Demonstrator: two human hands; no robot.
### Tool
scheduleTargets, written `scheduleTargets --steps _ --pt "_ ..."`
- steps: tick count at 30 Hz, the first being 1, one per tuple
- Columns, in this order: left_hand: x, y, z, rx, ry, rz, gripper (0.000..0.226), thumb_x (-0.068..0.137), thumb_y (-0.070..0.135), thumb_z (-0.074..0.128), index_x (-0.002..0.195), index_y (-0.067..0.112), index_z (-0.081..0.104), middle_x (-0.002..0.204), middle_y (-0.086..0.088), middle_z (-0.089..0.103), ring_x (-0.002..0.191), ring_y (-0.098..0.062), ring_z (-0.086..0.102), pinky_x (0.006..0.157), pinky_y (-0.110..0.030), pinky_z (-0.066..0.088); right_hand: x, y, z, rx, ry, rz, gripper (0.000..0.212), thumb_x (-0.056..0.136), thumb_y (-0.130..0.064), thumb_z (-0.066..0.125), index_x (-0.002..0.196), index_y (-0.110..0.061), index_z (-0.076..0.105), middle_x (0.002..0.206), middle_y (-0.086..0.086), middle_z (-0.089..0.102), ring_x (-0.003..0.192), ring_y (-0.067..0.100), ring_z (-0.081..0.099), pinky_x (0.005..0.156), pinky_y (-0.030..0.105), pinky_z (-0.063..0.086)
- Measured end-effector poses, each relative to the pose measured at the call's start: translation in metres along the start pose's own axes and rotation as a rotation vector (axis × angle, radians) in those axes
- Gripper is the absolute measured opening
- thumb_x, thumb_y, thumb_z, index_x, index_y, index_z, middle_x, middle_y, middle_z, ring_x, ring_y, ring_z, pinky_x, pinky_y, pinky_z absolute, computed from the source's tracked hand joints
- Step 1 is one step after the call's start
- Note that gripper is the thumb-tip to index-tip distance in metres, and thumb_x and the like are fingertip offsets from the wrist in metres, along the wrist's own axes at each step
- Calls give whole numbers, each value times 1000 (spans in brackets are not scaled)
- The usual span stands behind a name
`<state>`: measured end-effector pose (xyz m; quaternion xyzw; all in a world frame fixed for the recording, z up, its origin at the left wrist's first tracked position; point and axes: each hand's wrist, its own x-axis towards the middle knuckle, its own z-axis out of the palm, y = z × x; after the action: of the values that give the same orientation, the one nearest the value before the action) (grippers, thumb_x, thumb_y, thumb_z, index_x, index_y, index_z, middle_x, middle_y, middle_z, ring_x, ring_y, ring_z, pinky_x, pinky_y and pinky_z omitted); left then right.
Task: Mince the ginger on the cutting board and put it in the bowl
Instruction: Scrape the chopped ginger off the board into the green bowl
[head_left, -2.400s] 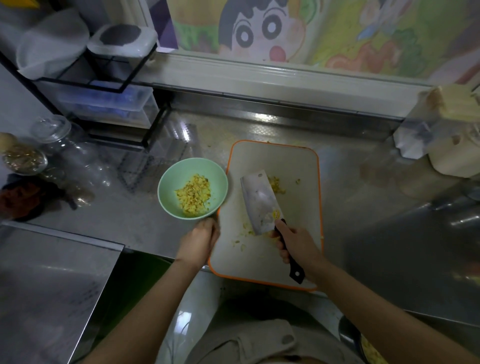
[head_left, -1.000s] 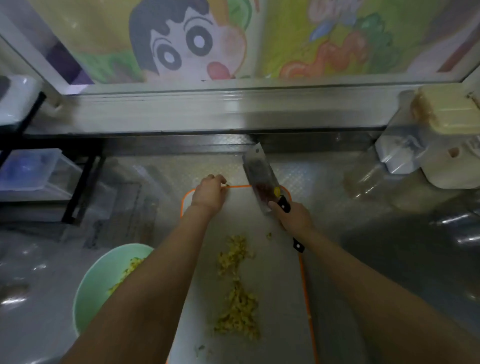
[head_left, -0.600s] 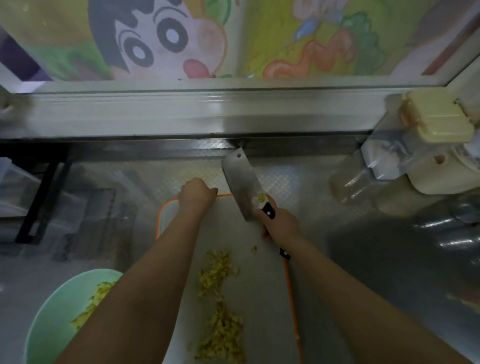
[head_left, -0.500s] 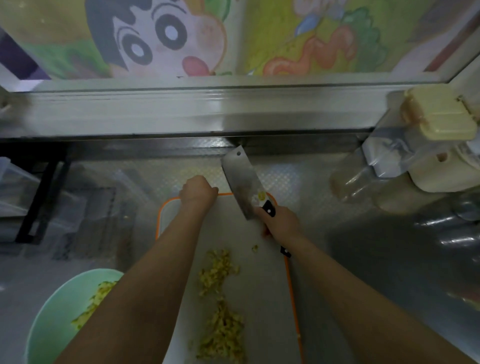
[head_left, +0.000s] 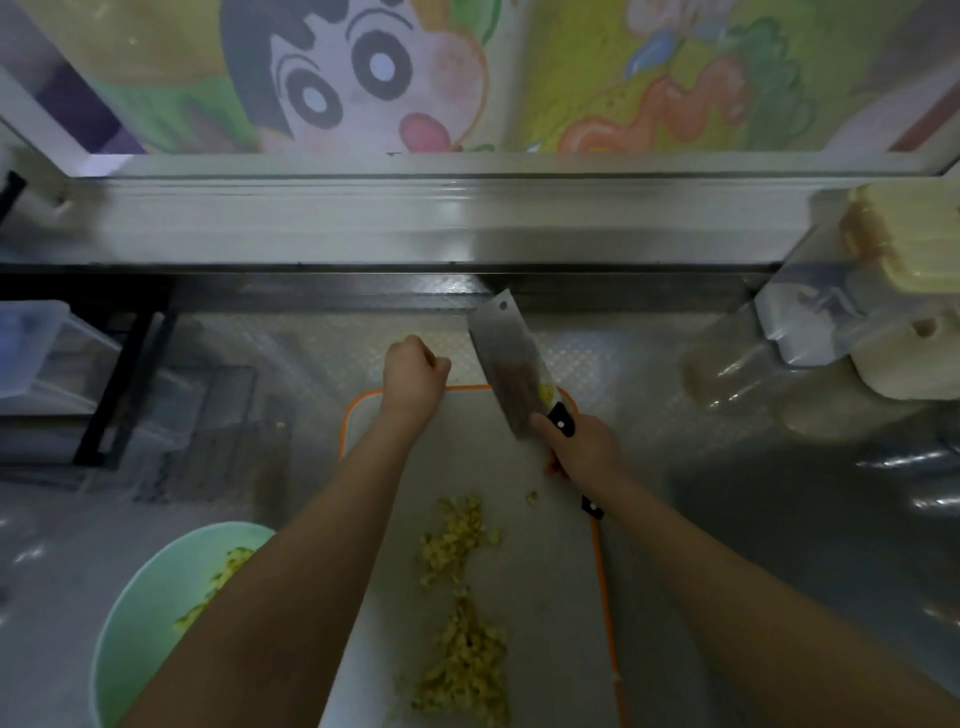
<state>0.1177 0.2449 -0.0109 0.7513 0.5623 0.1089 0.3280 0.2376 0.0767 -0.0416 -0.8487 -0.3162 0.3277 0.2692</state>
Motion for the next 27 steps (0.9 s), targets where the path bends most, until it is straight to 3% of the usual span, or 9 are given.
scheduleTargets --steps 2,4,6,9,14,20,27 --pt "5 -13 -15 -57 46 -2 22 83 3 54 68 11 41 92 -30 59 87 -37 59 73 -39 43 -4 -3 3 48 34 -25 43 93 -43 51 61 -13 55 44 1 55 39 6 51 54 24 43" --pt "9 -29 -31 -83 62 -16 25 83 -2 52 70 14 38 93 -32 59 89 -39 61 77 -44 48 -7 -7 8 95 59 -49 35 92 -40 54 63 -20 50 43 0 55 36 3 51 48 19 41" --pt "11 -47 -48 -78 73 -70 13 84 -7 47 85 6 50 99 -31 59 96 -39 59 80 -39 44 -11 -14 12 143 69 -54 35 91 -39 56 62 -22 49 43 -2 54 36 4 52 46 16 40" --pt "8 -71 -70 15 31 -170 25 90 -6 40 109 -9 57 112 -30 59 107 -38 55 84 -35 39 -16 -28 21 213 37 -75 38 91 -37 57 58 -19 53 43 0 55 35 6 50 48 19 42" --pt "-7 -109 -98 93 25 -230 26 89 13 59 105 -8 59 102 -28 62 101 -36 58 80 -34 41 -28 -56 38 272 -21 -121 43 91 -32 59 51 -16 53 43 1 54 33 3 49 42 11 38" --pt "-15 -131 -104 169 -1 -239 27 81 11 68 103 -3 61 100 -25 64 98 -35 59 80 -33 43 -36 -79 55 323 -68 -156 39 90 -34 59 54 -19 53 48 2 56 40 11 53 49 22 46" --pt "-8 -143 -97 173 30 -223 14 79 6 69 89 -4 66 95 -27 67 94 -35 62 84 -35 47 -43 -87 63 306 -77 -150 39 91 -34 58 56 -16 53 48 1 56 35 3 51 45 15 43"
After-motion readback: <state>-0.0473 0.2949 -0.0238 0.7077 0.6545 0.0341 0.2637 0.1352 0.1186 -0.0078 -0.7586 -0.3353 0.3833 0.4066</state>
